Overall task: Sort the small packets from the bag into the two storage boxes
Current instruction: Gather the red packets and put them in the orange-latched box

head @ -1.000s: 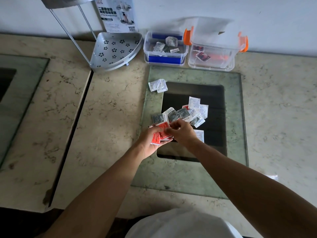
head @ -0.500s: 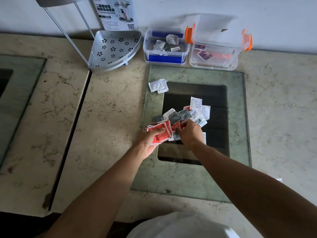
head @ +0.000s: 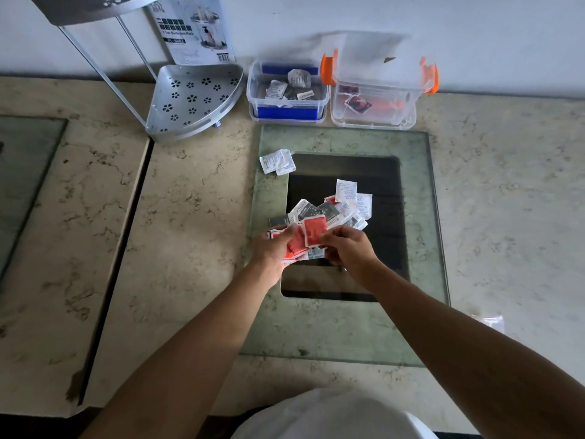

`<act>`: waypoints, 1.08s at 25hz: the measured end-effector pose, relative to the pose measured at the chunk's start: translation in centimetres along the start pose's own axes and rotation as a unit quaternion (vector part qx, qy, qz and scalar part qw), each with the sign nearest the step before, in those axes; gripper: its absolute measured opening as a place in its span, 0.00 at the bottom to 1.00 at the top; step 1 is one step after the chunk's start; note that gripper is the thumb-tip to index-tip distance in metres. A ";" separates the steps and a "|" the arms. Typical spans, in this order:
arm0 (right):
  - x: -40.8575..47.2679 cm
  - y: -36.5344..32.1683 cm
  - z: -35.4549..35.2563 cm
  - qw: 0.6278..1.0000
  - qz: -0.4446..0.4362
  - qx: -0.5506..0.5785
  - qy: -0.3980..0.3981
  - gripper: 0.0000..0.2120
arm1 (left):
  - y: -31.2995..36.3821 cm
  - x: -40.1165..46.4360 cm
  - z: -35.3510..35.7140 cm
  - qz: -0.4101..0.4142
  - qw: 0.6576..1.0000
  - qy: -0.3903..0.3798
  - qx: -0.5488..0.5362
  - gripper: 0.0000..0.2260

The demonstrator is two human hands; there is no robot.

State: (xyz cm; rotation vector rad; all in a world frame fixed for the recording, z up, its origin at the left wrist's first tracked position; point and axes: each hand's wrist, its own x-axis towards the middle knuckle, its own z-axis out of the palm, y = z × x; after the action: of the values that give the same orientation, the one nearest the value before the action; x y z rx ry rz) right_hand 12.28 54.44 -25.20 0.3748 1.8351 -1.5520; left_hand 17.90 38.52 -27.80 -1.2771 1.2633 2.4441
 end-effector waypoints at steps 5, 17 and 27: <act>-0.6 0.6 0.9 0.999 -0.005 -0.003 -0.034 0.07 | -0.4 -0.5 0.6 0.003 1.000 -0.009 -0.027 0.09; 0.8 0.5 -0.3 0.968 -0.069 -0.233 0.063 0.06 | -0.5 0.1 0.1 -0.039 0.999 -0.009 0.001 0.06; 3.4 -1.3 -1.2 0.961 -0.098 -0.255 0.050 0.18 | 2.2 0.8 2.9 -0.063 0.994 -0.038 0.084 0.11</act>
State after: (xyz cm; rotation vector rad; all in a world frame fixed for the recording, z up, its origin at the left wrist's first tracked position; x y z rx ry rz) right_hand 8.63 54.51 -26.44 0.0296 2.3206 -1.1328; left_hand 14.65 38.96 -26.16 -1.1697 1.2955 2.2258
